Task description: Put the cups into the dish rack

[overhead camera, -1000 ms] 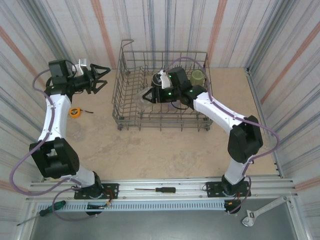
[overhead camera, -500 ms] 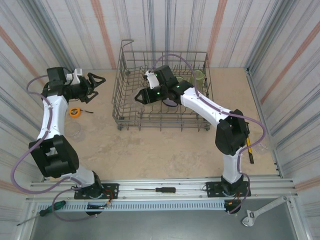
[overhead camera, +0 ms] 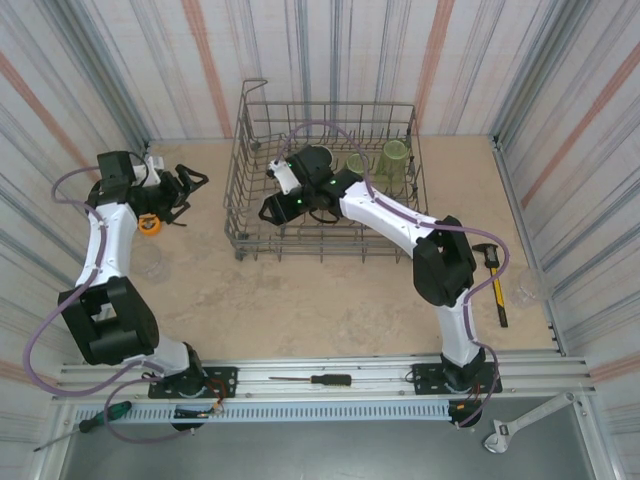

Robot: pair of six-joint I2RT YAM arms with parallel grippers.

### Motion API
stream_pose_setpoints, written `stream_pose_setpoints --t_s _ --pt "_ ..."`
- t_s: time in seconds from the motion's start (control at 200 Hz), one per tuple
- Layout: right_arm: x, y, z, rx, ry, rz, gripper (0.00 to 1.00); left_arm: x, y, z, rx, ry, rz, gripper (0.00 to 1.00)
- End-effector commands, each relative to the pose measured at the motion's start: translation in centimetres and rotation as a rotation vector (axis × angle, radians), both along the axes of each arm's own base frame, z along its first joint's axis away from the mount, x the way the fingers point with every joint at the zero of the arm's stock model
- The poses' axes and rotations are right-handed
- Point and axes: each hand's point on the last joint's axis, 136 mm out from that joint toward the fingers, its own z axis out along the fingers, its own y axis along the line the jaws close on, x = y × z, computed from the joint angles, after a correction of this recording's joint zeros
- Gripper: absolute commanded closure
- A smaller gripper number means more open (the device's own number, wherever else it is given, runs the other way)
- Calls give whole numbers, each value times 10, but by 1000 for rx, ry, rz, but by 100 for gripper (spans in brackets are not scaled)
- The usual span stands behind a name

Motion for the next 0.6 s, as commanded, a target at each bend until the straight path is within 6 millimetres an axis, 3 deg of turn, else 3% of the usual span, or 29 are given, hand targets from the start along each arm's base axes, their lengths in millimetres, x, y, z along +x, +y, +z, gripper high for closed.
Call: stream_pose_setpoints --t_s 0.0,0.08,0.596 --pt "5 14 24 45 -78 24 84 -2 -5 3 -18 -16 -23 1" --pt "5 20 31 55 -88 32 84 -2 -4 4 -15 -21 -21 1" --pt "3 35 6 38 -58 77 84 -2 -6 1 -27 -15 -25 1"
